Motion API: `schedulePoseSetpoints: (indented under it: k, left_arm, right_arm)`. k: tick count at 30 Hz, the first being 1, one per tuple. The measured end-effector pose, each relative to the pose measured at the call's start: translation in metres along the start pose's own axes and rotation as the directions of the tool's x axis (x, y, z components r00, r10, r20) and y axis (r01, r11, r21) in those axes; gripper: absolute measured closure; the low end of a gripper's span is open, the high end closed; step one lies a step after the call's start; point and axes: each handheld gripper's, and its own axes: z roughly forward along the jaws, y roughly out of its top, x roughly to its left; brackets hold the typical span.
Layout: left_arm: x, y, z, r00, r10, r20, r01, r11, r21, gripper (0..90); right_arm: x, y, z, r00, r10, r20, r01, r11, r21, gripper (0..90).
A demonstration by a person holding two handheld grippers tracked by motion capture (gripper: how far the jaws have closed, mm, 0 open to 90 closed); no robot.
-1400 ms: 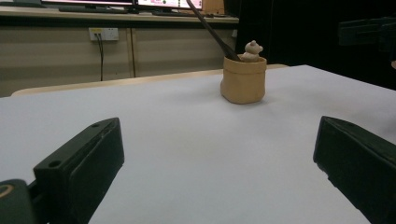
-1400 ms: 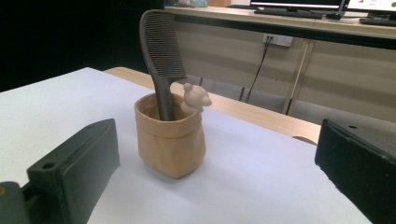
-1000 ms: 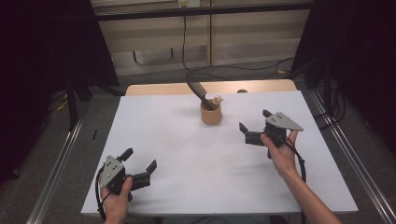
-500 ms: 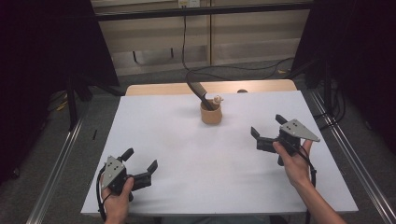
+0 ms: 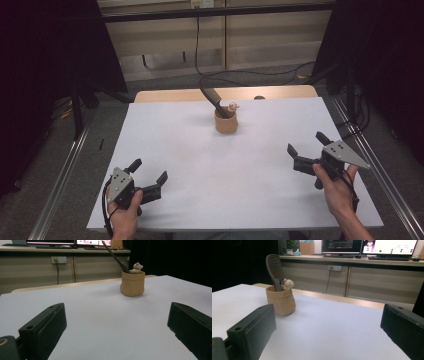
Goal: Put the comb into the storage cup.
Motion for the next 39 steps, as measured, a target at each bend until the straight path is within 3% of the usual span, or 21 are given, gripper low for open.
schedulePoseSetpoints:
  k: [11, 17, 20, 23, 25, 29, 33, 39]
  left_arm:
    - [-0.003, 0.002, -0.005, 0.9999, 0.015, -0.009, -0.015, 0.9994, -0.031, 2.4]
    - [-0.004, 0.0, -0.004, 0.9997, 0.019, -0.016, -0.02, 0.9997, -0.016, 2.4]
    - [-0.01, -0.002, -0.002, 0.9995, 0.016, -0.026, -0.017, 0.9997, -0.02, 2.4]
    - [-0.012, -0.003, -0.001, 0.9999, 0.014, -0.007, -0.015, 0.9998, -0.011, 2.4]
    - [-0.012, -0.003, -0.001, 0.9996, 0.025, -0.013, -0.025, 0.9997, -0.003, 2.4]
    - [-0.009, -0.002, -0.002, 0.9999, 0.007, -0.015, -0.007, 0.9999, -0.012, 2.4]
    - [-0.008, -0.002, -0.001, 1.0, -0.007, -0.004, 0.007, 0.9998, -0.017, 2.3]
    - [-0.005, -0.003, 0.0, 0.9994, -0.014, -0.031, 0.014, 0.9998, -0.015, 2.3]
  right_arm:
    - [-0.003, -0.016, -0.032, 0.998, -0.022, 0.059, 0.021, 1.0, 0.02, 0.0]
    - [-0.005, -0.027, -0.047, 0.9973, -0.03, 0.067, 0.026, 0.998, 0.054, 0.0]
    - [-0.007, -0.038, -0.054, 0.9964, 0.009, 0.084, -0.013, 0.999, 0.049, 0.0]
    - [-0.007, -0.041, -0.06, 0.9941, -0.019, 0.107, 0.014, 0.999, 0.041, 0.0]
    - [-0.009, -0.04, -0.061, 0.9941, -0.013, 0.108, 0.012, 1.0, 0.012, 0.0]
    - [-0.006, -0.047, -0.058, 0.9946, -0.026, 0.1, 0.02, 0.998, 0.059, 0.0]
    - [-0.004, -0.046, -0.058, 0.9944, -0.035, 0.1, 0.03, 0.998, 0.048, 0.0]
    - [-0.004, -0.047, -0.054, 0.9966, -0.029, 0.077, 0.025, 0.998, 0.052, 0.0]
